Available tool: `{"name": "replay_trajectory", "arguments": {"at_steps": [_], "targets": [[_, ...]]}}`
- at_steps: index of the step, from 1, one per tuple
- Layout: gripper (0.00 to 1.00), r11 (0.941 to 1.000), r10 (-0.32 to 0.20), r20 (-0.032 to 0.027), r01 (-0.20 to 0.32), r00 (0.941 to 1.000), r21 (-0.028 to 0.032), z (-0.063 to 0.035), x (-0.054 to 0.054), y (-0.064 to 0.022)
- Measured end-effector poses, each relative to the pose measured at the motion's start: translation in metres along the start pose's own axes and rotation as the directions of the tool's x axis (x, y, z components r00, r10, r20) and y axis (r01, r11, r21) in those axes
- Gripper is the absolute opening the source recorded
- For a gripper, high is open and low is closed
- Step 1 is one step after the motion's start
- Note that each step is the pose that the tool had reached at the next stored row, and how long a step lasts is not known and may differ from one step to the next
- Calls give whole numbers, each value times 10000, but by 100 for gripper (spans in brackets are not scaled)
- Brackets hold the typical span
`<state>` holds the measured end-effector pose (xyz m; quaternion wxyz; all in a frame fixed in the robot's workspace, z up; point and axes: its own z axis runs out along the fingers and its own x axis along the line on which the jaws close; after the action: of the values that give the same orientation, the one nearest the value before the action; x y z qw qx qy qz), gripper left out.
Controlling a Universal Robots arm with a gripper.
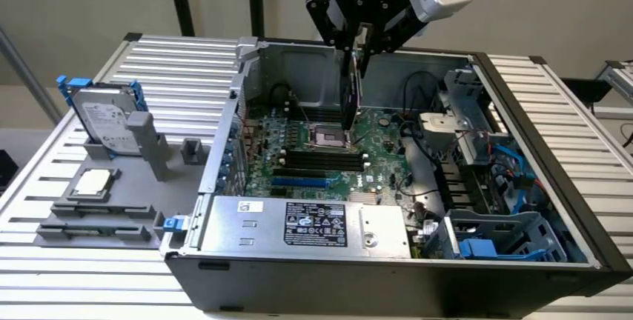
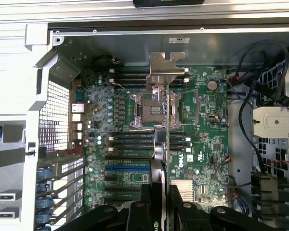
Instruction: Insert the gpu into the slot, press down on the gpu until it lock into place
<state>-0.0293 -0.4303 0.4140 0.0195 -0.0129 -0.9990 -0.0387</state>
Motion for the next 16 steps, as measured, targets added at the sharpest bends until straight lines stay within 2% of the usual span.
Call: {"name": "replay_trajectory", "arguments": {"at_steps": [16], "targets": [[26, 10000, 0, -1, 0, 10000, 1, 0, 0, 0]]}}
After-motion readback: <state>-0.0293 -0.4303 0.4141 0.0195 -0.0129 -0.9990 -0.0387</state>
